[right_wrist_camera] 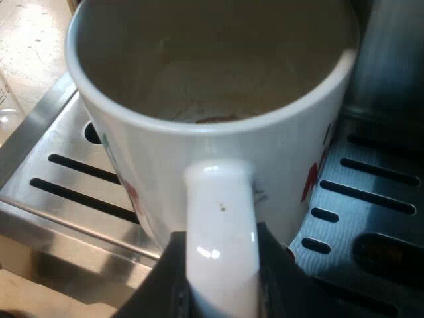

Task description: Place mug into machine

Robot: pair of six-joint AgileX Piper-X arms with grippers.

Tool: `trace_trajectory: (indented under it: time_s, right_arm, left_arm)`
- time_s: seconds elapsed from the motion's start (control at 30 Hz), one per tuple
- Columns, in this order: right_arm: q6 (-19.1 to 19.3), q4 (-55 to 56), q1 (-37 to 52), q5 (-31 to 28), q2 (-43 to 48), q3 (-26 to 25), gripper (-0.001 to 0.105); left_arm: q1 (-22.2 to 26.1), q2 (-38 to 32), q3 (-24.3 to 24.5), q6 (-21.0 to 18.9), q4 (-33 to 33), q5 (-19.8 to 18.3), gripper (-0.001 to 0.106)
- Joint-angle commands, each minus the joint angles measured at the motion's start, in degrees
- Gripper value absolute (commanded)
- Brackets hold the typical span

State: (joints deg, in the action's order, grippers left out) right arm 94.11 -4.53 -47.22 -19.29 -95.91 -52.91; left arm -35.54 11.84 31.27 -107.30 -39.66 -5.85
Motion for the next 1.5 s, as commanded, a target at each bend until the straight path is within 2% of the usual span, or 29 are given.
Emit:
trace_trajectory:
  time_s: [0.03, 0.1, 0.23, 0.4, 0.5, 0.67, 0.83, 1.2, 1.33, 1.5]
  right_arm:
    - [0.87, -2.94, -0.11, -0.24, 0.69, -1.05, 0.023]
    - [0.87, -2.97, -0.11, -0.24, 0.69, -1.05, 0.039]
    - [0.87, -2.97, -0.11, -0.24, 0.69, -1.05, 0.050]
    - [0.71, -1.79, -0.82, -0.40, 1.67, -1.05, 0.050]
    - [0.43, 0.10, -1.06, -4.45, 2.74, -1.05, 0.050]
    - [-1.23, 0.11, -1.06, -4.90, 2.53, -1.05, 0.050]
    - [-1.47, -2.69, -1.06, -3.35, 0.84, -1.05, 0.050]
    - [-1.35, -10.03, -1.06, -3.62, -2.91, -1.05, 0.049]
    - [-1.35, -11.79, -1.06, -4.10, -3.83, -1.05, 0.045]
    - [-1.35, -14.36, -1.06, -4.51, -5.23, -1.10, 0.045]
  left_arm:
    - [-0.28, -0.26, 0.20, -0.29, 1.12, -0.40, 0.074]
    - [-0.28, -0.26, 0.20, -0.29, 1.12, -0.40, 0.074]
    - [-0.28, -0.26, 0.20, -0.29, 1.12, -0.40, 0.074]
    - [-0.28, -0.26, 0.20, -0.29, 1.12, -1.68, 0.074]
    - [-0.28, -0.26, 0.20, -0.29, 1.12, -1.67, 0.074]
    - [-0.28, -0.26, 0.20, -0.29, 1.12, -1.67, 0.074]
    - [-0.28, -0.26, 0.20, -0.29, 1.12, -1.67, 0.074]
    - [-0.28, -0.26, 0.20, -0.29, 1.01, -2.19, 0.074]
    - [-0.28, -0.26, 0.20, -0.29, 1.01, -2.51, 0.074]
    - [-0.28, -0.26, 0.20, -0.29, 1.01, -2.51, 0.074]
